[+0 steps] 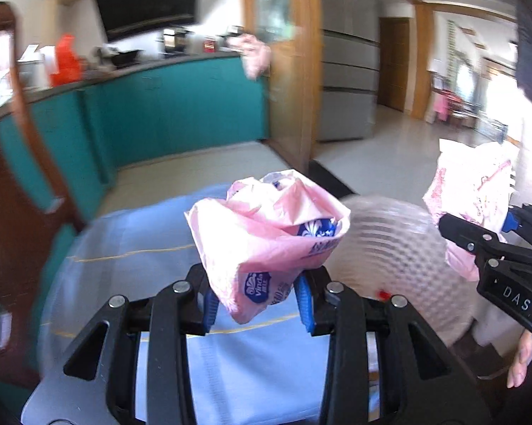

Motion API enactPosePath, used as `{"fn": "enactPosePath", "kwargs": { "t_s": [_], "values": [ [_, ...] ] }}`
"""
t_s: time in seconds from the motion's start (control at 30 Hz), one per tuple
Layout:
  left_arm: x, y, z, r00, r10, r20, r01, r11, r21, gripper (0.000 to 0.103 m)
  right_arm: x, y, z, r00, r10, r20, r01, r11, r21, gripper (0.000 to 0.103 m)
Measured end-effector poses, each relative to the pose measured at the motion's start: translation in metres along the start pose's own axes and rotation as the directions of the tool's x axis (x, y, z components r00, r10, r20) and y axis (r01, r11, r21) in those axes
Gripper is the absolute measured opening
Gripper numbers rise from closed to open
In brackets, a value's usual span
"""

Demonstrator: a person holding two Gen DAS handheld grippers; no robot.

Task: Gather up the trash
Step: 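Carry the pink paper and pink bag over the basket with both tools, then open both tools over the basket to drop the paper and bag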

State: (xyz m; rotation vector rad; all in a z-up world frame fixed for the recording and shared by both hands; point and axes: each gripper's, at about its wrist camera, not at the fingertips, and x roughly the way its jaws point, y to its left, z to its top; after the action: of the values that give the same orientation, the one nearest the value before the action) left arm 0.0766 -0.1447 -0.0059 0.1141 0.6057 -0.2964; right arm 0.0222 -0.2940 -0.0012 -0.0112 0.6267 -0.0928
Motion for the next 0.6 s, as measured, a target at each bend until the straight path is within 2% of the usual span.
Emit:
{"fn": "enactPosePath", "kwargs": {
  "t_s": [0.07,0.23,0.4,0.47,0.5,0.53,0.6],
  "values": [
    [0.018,-0.022,0.001,0.998,-0.045,-0.040,0.045,0.999,0.018,0.037,0.000,-0.021,-0.006,1.000,-0.025,-0.011,0.026,0.999,0.032,0.046],
    [0.044,-0.059,-0.001,0.992,-0.085,-0.089,0.091,0.994,0.065,0.038,0.006,-0.058,-0.020,0.997,-0.056,-0.044,0.060,0.993,0.104,0.046],
    [0.061,-0.071,-0.001,0.986,-0.114,-0.124,0.123,0.990,0.066,0.041,0.020,-0.071,-0.023,0.996,-0.053,-0.067,0.062,0.988,0.143,0.046],
    [0.063,-0.072,-0.002,0.983,-0.125,-0.134,0.134,0.989,0.060,0.051,0.026,-0.070,-0.024,0.996,-0.051,-0.076,0.062,0.988,0.141,0.046],
    [0.063,-0.071,-0.002,0.983,-0.126,-0.133,0.134,0.989,0.054,0.064,0.027,-0.069,-0.023,0.996,-0.051,-0.079,0.061,0.988,0.140,0.046],
    [0.061,-0.070,-0.003,0.986,-0.116,-0.124,0.122,0.991,0.048,0.072,0.029,-0.070,-0.024,0.995,-0.048,-0.083,0.059,0.989,0.139,0.046],
    [0.061,-0.066,-0.002,0.988,-0.105,-0.115,0.110,0.993,0.042,0.075,0.034,-0.068,-0.024,0.995,-0.043,-0.092,0.056,0.989,0.137,0.048]
  ]
}}
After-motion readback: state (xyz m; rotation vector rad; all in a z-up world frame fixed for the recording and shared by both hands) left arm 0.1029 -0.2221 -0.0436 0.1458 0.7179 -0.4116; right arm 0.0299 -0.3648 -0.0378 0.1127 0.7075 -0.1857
